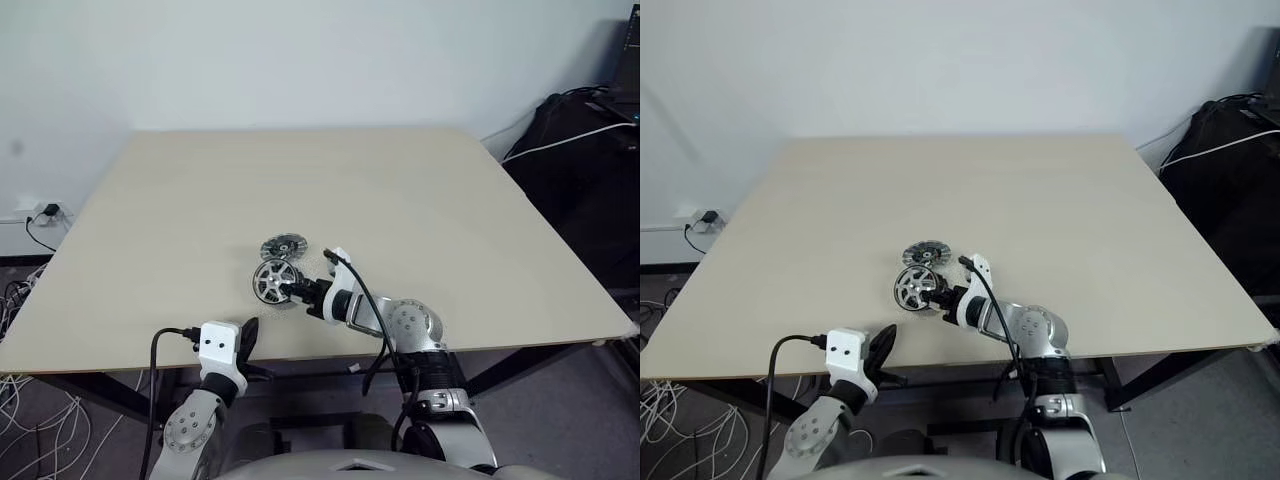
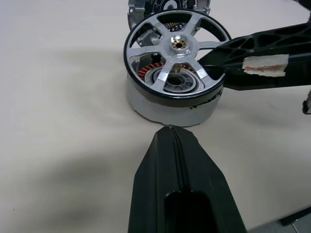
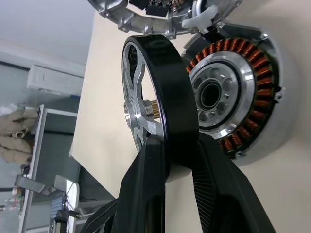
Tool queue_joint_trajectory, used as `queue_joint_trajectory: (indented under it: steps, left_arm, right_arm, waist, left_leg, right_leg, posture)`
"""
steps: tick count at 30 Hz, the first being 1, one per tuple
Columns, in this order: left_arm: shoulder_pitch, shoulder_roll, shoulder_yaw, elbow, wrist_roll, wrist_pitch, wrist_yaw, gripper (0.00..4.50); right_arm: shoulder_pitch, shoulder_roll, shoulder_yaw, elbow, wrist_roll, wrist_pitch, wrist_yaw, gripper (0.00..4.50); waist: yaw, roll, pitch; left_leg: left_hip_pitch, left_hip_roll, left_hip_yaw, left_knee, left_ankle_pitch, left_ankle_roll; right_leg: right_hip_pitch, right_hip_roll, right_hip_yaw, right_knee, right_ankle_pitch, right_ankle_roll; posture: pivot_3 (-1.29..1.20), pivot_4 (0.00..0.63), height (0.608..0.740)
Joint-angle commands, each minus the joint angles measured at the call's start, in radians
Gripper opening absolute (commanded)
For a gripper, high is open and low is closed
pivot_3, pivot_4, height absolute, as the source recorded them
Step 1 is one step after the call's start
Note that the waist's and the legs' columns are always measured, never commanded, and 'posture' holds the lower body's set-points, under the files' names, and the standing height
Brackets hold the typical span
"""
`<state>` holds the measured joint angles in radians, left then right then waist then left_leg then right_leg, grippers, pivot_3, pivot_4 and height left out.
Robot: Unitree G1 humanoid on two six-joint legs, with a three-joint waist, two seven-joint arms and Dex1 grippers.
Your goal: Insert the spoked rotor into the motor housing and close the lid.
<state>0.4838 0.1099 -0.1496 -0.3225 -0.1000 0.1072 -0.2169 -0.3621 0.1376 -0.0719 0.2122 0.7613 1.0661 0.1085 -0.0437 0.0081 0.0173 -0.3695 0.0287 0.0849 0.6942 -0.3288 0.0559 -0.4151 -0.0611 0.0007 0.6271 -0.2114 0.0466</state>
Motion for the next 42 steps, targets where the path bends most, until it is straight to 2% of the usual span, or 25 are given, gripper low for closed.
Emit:
queue_joint_trajectory:
  steps: [1, 11, 21, 32, 34, 42]
  left_arm:
    - [-0.006, -0.005, -0.005, -0.057, -0.008, 0.001, 0.005, 0.00]
    - [-0.020, -0.007, -0.007, -0.096, -0.007, 0.047, 0.012, 0.00]
    - [-0.015, -0.006, -0.016, -0.130, -0.011, 0.079, 0.020, 0.00]
    - [-0.037, 0.005, -0.004, -0.075, -0.019, 0.055, -0.001, 0.00]
    - [-0.040, 0.007, 0.000, -0.060, -0.021, 0.045, -0.005, 0.00]
    - [-0.045, 0.010, 0.014, 0.007, -0.028, -0.012, -0.018, 0.00]
  right_arm:
    - [0.001, 0.081, 0.014, 0.005, 0.001, -0.034, 0.023, 0.45]
    - [-0.031, 0.064, -0.007, 0.084, -0.036, -0.085, 0.042, 0.45]
    - [-0.031, 0.049, -0.038, 0.071, -0.040, -0.077, 0.044, 0.45]
    - [-0.029, 0.048, -0.060, 0.069, -0.045, -0.081, 0.042, 0.45]
    - [-0.028, 0.047, -0.060, 0.070, -0.046, -0.082, 0.042, 1.18]
    - [-0.033, 0.049, -0.065, 0.072, -0.054, -0.085, 0.043, 3.59]
  waist:
    - [-0.001, 0.000, 0.000]
    - [-0.001, 0.000, 0.000]
    - [-0.002, 0.000, 0.000]
    - [-0.001, 0.000, 0.000]
    - [-0.001, 0.000, 0.000]
    - [-0.002, 0.000, -0.001]
  left_leg:
    - [0.000, 0.000, 0.000, 0.000, 0.000, 0.000]
    - [0.000, 0.000, 0.000, 0.000, 0.000, 0.000]
    - [0.000, 0.000, 0.000, 0.000, 0.000, 0.000]
    - [0.000, 0.000, 0.000, 0.000, 0.000, 0.000]
    - [0.000, 0.000, 0.000, 0.000, 0.000, 0.000]
    - [0.004, 0.000, 0.000, 0.000, 0.000, 0.000]
  right_leg:
    - [0.000, 0.000, 0.000, 0.000, 0.000, 0.000]
    - [0.000, 0.000, 0.000, 0.000, 0.000, 0.000]
    - [0.000, 0.000, 0.000, 0.000, 0.000, 0.000]
    - [0.000, 0.000, 0.000, 0.000, 0.000, 0.000]
    - [0.000, 0.000, 0.000, 0.000, 0.000, 0.000]
    - [0.003, 0.000, 0.000, 0.000, 0.000, 0.000]
  posture:
    - [0.00, 0.000, 0.740]
    - [0.00, 0.000, 0.740]
    - [0.00, 0.000, 0.740]
    - [0.00, 0.000, 0.740]
    - [0.00, 0.000, 0.740]
    - [0.00, 0.000, 0.740]
